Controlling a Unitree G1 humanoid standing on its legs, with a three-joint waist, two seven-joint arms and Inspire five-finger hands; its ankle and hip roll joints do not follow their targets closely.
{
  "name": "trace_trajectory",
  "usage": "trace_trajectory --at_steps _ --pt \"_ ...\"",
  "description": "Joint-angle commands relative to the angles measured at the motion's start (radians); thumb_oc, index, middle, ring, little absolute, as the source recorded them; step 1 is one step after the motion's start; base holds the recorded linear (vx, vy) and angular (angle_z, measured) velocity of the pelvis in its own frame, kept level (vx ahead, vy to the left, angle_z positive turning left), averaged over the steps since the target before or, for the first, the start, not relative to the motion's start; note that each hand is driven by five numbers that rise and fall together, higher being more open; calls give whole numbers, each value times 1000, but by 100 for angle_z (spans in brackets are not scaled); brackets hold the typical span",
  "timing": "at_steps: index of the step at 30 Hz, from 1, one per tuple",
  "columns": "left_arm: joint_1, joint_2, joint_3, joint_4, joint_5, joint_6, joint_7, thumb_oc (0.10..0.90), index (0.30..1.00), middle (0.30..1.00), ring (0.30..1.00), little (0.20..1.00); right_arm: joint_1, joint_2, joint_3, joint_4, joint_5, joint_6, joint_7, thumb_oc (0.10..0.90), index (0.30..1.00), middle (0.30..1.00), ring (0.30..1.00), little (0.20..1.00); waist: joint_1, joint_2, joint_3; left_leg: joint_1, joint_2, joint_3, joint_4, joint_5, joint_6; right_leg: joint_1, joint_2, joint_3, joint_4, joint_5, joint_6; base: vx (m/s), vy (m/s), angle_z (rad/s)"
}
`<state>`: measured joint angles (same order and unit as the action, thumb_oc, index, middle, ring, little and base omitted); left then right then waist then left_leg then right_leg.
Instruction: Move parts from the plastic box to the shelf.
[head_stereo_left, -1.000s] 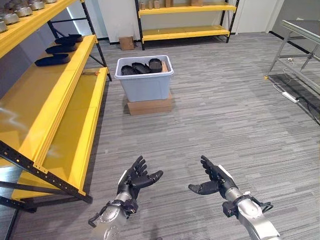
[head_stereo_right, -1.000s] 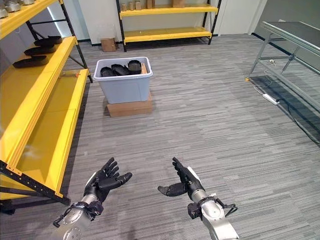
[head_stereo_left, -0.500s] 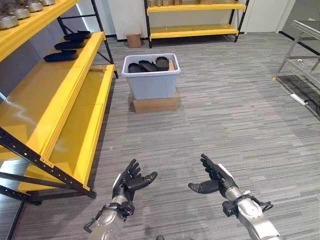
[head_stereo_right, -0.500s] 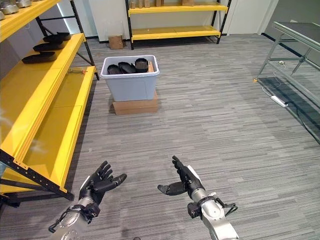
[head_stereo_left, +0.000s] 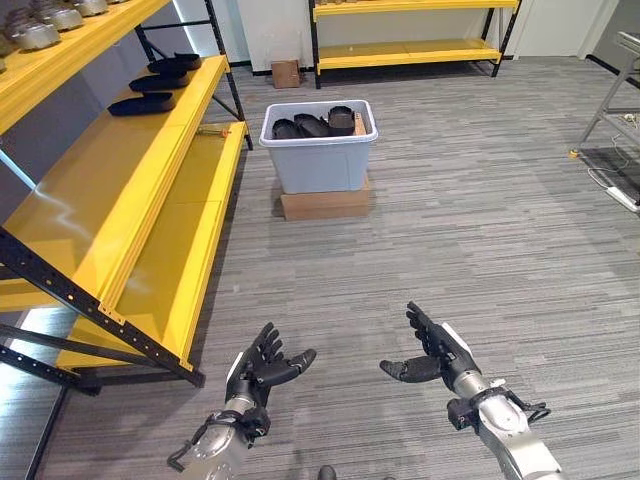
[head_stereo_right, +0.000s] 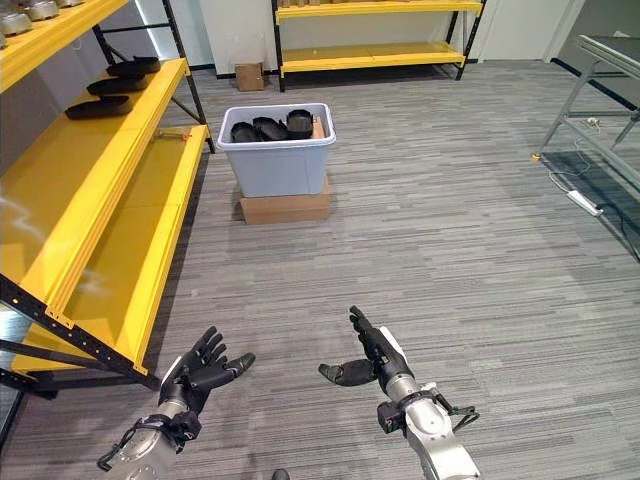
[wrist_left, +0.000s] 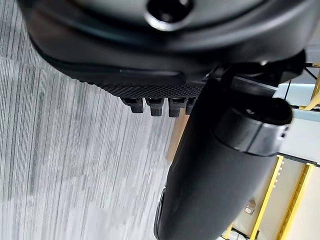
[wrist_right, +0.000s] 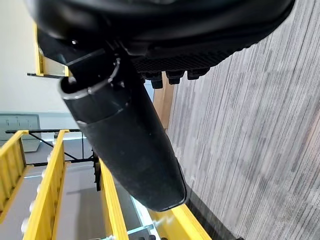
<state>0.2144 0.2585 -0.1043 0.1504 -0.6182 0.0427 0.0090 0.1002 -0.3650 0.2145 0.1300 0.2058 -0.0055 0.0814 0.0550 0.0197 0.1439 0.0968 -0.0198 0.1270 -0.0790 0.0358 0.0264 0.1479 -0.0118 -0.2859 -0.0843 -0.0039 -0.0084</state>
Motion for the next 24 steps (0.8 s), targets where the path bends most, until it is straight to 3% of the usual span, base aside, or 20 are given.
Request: trace_trajectory --at_steps 1,8,12,13,17,18,20,24 --pt "-88 35 14 -51 -12 -101 -40 900 1000 1000 1000 1000 -84 6 -30 -72 1 -128 -12 900 1000 1000 1000 1000 -5 -39 -29 22 5 51 -8 -19 -3 0 -92 -11 46 38 88 53 59 -1" --pt "-104 50 -7 -58 32 -110 -64 900 1000 1000 1000 1000 -82 10 -39 -64 -4 -132 -31 900 1000 1000 1000 1000 -13 -38 -13 32 5 77 -8 -18 23 -37 -109 -7 163 4 96 39 97 -1" --pt "-128 65 -17 -51 43 -102 -73 900 1000 1000 1000 1000 -93 10 -42 -65 -7 -132 -49 900 1000 1000 1000 1000 -19 -39 15 26 -10 81 18 -29 55 -96 -136 5 318 11 111 5 159 -5" --pt "-139 65 -22 -49 57 -91 -79 900 1000 1000 1000 1000 -94 14 -42 -66 -14 -137 -53 900 1000 1000 1000 1000 -21 -34 27 21 -15 78 31 -35 69 -142 -164 9 436 46 123 21 170 -6" --pt "-157 68 -43 -52 67 -75 -115 900 1000 1000 1000 1000 -102 -3 -35 -80 -112 -151 -58 900 1000 1000 1000 1000 -30 -21 46 23 -21 82 39 -44 83 -223 -173 2 629 72 122 49 156 -3" --pt "-159 68 -52 -57 66 -79 -107 900 1000 1000 1000 1000 -102 -14 -28 -86 -104 -150 -42 900 1000 1000 1000 1000 -39 -21 51 31 -28 75 35 -50 83 -254 -156 5 632 84 125 126 58 -7" --pt "-165 73 -56 -71 42 -59 -112 900 1000 1000 1000 1000 -96 -26 -26 -104 -89 -136 -46 900 1000 1000 1000 1000 -63 -35 55 52 -46 56 35 -70 75 -289 -113 2 507 102 129 193 -1 6" --pt "-168 67 -61 -84 39 -25 -112 900 1000 1000 1000 1000 -97 -30 -28 -98 -106 -132 -60 900 1000 1000 1000 1000 -88 -65 63 98 -76 29 37 -112 70 -319 -109 -7 285 184 151 252 -74 26"
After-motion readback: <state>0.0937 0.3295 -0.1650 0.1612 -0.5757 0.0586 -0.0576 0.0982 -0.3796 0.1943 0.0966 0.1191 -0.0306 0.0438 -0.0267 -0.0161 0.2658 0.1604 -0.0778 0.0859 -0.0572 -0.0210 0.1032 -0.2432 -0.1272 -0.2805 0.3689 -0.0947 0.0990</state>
